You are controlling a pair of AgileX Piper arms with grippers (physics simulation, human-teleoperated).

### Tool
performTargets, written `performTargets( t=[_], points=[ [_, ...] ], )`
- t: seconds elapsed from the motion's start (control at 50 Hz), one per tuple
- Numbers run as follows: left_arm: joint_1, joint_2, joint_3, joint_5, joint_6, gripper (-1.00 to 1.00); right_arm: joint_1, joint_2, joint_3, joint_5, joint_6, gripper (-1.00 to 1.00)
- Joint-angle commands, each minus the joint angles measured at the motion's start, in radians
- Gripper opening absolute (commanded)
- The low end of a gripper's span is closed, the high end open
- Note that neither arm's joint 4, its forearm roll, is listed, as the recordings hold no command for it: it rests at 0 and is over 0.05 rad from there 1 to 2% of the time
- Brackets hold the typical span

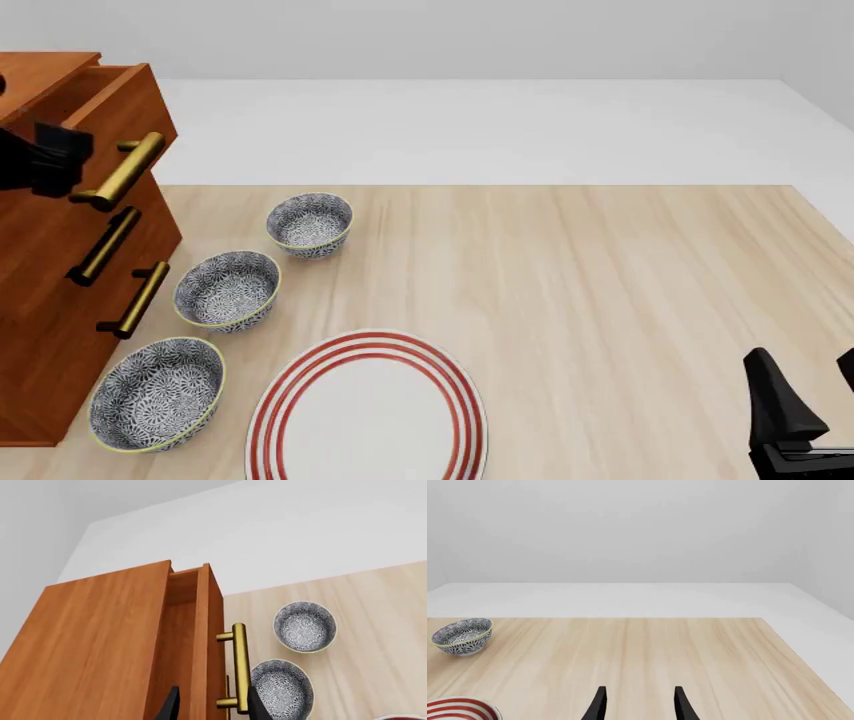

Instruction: Open the top drawer of the cabinet.

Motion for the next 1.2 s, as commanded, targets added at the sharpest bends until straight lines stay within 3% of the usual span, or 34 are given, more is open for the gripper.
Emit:
performTargets(
  t=[0.02, 1.2],
  points=[
    [0.002, 0.015, 0.008, -0.012, -0.004, 1.00, 0.000, 0.000, 0.000, 0.000, 0.000, 1.00],
    [0.000, 0.042, 0.050, -0.029, -0.042, 1.00, 0.000, 0.000, 0.000, 0.000, 0.000, 1.00]
  ],
)
